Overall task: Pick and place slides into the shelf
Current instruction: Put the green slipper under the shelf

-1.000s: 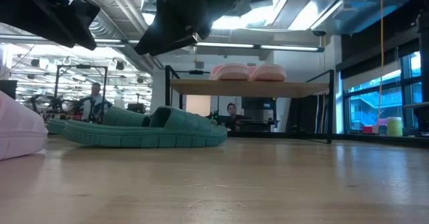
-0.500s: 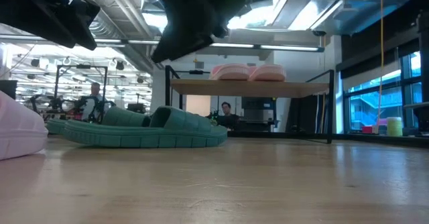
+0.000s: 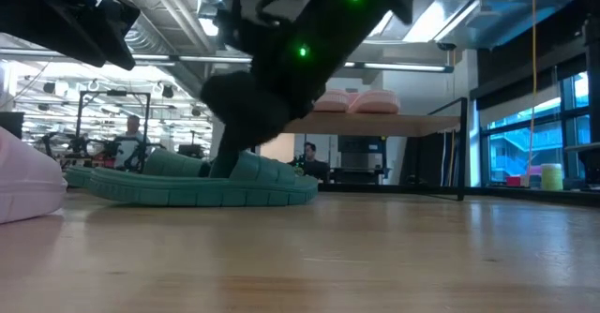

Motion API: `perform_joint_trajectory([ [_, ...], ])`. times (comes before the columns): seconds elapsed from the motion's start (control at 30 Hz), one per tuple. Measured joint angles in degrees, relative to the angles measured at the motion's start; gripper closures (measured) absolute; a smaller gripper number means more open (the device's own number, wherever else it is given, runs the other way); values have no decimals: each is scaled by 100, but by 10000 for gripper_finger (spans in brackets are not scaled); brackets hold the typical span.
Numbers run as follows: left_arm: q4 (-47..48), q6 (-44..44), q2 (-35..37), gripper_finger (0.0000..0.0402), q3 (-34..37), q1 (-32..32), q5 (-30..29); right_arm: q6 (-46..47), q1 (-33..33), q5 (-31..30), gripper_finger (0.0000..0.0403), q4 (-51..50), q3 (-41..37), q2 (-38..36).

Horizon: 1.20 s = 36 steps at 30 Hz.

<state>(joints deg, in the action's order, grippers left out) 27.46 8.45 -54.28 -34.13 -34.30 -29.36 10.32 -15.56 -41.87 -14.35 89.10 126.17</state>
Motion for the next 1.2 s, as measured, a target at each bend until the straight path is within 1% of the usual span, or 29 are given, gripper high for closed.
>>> perform_joint_trajectory([
  [0.1,-1,0,0,237,0,0,0,-12,46,-236,138,-58,0,39],
  [0.3,2,0,0,237,0,0,0,-5,151,-266,139,-304,0,28],
  [0.4,3,0,0,237,0,0,2,130,201,-271,150,-638,7,28],
  [0.53,3,0,0,237,0,0,0,146,281,-267,187,-948,7,28],
  [0.77,14,0,0,237,0,0,0,131,408,-248,273,-948,7,28],
  [0.83,13,0,0,237,0,0,2,19,459,-176,303,-1000,7,28],
  [0.97,12,3,0,237,0,0,2,-357,492,-182,377,-1042,7,28],
  [1.0,12,4,0,237,0,0,2,-513,492,-181,385,-1034,7,28],
  [1.07,9,6,0,237,0,0,2,-621,492,-137,386,-1027,7,28],
  [1.2,-4,2,0,237,0,0,2,-648,500,242,387,-1127,4,-65],
])
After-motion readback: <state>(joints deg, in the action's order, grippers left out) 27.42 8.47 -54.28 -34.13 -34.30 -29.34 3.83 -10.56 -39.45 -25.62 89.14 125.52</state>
